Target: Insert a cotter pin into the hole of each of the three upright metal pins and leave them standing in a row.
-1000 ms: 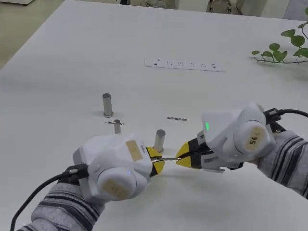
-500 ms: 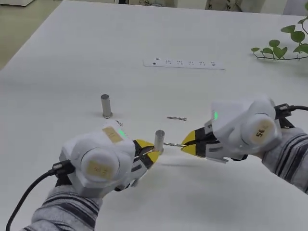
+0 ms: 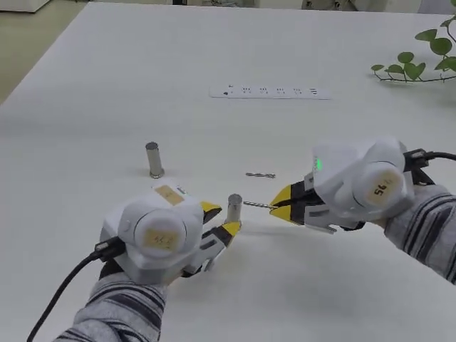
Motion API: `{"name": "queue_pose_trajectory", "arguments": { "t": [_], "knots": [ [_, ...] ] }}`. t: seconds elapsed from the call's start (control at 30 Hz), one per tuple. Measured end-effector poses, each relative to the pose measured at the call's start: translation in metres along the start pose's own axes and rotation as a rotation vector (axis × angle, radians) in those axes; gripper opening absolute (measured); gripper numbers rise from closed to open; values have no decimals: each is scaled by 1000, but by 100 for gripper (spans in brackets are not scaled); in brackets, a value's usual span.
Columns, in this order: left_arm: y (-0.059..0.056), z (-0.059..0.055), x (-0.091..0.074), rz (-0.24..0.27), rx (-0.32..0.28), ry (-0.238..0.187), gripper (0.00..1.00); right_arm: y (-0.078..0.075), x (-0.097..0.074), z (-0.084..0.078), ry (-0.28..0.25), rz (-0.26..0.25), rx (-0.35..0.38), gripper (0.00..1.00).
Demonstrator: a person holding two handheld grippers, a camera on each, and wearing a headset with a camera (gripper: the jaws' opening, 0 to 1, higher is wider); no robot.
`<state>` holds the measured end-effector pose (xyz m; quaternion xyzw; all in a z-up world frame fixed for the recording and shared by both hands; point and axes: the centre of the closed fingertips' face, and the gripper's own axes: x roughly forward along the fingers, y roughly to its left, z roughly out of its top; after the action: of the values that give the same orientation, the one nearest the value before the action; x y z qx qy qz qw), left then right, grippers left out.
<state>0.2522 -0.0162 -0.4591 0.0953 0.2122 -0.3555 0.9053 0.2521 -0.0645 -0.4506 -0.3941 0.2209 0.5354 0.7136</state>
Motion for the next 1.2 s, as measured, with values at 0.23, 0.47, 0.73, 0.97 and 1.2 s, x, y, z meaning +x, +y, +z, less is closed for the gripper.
{"name": "queue_pose_trajectory", "arguments": {
  "t": [0.23,0.47,0.73,0.97,1.2],
  "knots": [
    [-2,-4,12,11,-25,11,17,-3,5,-3,8,-2,4,0],
    [1,-7,21,23,-37,23,18,-3,10,-6,16,8,-6,0],
    [0,-10,28,26,-102,27,15,-3,12,-6,20,20,-11,0],
    [3,-11,29,46,-104,30,11,-2,11,-5,36,24,-29,0],
    [2,-11,29,39,-85,30,10,0,9,2,35,29,-40,0]
  ]
}}
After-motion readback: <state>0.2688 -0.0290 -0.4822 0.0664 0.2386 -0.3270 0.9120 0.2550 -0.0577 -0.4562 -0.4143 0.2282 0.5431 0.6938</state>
